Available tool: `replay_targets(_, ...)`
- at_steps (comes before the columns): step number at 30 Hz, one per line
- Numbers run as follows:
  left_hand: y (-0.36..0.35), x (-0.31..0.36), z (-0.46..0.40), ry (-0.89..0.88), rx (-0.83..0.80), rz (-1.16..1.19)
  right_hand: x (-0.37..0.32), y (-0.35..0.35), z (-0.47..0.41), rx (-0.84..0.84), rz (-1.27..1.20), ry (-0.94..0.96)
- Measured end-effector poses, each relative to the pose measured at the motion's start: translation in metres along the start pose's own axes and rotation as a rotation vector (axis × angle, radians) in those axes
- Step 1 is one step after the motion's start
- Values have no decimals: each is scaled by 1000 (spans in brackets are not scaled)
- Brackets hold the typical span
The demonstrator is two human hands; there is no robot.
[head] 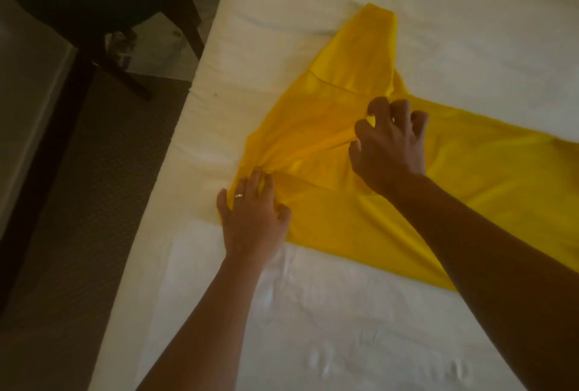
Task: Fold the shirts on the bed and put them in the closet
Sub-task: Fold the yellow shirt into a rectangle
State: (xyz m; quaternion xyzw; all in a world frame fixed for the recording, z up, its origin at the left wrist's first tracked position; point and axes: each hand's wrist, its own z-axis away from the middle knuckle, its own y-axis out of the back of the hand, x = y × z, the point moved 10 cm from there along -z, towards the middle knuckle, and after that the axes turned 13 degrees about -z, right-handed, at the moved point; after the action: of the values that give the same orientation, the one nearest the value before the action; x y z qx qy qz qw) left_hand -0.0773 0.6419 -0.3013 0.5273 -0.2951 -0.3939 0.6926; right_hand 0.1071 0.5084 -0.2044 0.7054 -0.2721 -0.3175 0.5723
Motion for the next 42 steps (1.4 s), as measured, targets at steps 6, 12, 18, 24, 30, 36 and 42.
replay_targets(6,12,-6,-2,16,55,-32,12,-11,106,-96,-7,-15)
replay_targets(12,39,-5,5,-26,285,67,27,-35,156,-101,-169,-101)
replay_targets(18,39,-4,9,-210,372,-12,32,-26,173,-4,-314,-150)
replay_targets(24,40,-8,34,-404,511,-82,32,-31,206,-45,-330,-147)
replay_targets(30,36,-12,46,-446,537,-127,35,-35,218,-48,-386,-164)
replay_targets(36,35,-22,43,-308,456,-170,41,-34,215,-77,-384,-193)
replay_targets(42,45,-3,34,-274,367,10,37,-24,193,-35,-450,-274)
